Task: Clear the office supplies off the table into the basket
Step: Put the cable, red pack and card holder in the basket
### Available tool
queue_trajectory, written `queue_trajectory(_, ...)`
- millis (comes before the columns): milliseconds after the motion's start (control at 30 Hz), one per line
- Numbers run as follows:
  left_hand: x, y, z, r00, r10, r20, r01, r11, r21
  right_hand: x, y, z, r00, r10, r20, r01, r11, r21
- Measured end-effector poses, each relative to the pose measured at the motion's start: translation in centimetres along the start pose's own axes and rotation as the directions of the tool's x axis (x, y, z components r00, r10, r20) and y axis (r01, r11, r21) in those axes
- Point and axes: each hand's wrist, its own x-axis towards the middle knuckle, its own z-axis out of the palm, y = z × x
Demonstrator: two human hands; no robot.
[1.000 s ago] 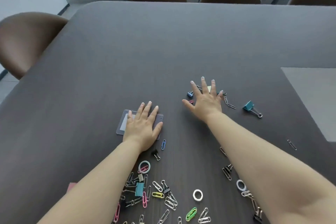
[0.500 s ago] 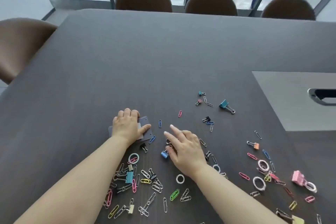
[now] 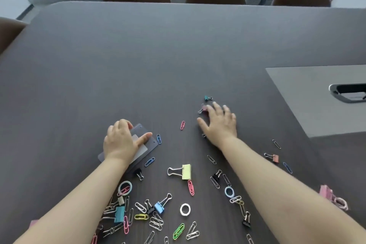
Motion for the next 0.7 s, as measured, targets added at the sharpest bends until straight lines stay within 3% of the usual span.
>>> queue_trajectory(67,-0.1,0.1,-0.2,1.000,0.003,-0.018,-0.004,1.000,-0.018,-1.8,-2.0,0.9,0.987,-0.129,-0.098,0.137,0.987,0.082)
queue_trajectory(167,-0.3,0.0,-0.4,0.999,0.046,0.007,-0.047,0.998,0.046,-1.2,-2.9,0.6,0.960,-0.079,-0.270,0.132,0.974,0.185)
queue_trajectory(267,-0.2,-0.5,-0.4,0.995,0.098,0.025,-0.100,0.990,0.098,2.1,-1.8,-0.1,0.996,-0.013,-0.092,0.023,0.994,0.108)
queue_trajectory(367,0.0,-0.7,-0.5,0.991,0.132,0.023,-0.134,0.986,0.102,4.4,-1.6,-0.5,0.994,-0.044,0.099,0.040,0.998,0.041)
queue_trajectory(467,-0.2,-1.4,-1.3,0.994,0.110,0.017,-0.111,0.992,0.061,3.5,-3.3,0.1,0.960,-0.221,0.173,0.215,0.975,0.050)
queue_trajectory(567,-1.3,-2.5,-2.5,0.992,0.123,0.006,-0.123,0.991,0.053,-0.3,-6.0,1.0,0.872,-0.444,0.205,0.432,0.896,0.103)
queue_trajectory(700,-3.5,-3.6,-5.1,0.984,0.179,0.014,-0.180,0.976,0.121,-6.4,-7.9,1.7,0.772,-0.583,0.253,0.580,0.809,0.094)
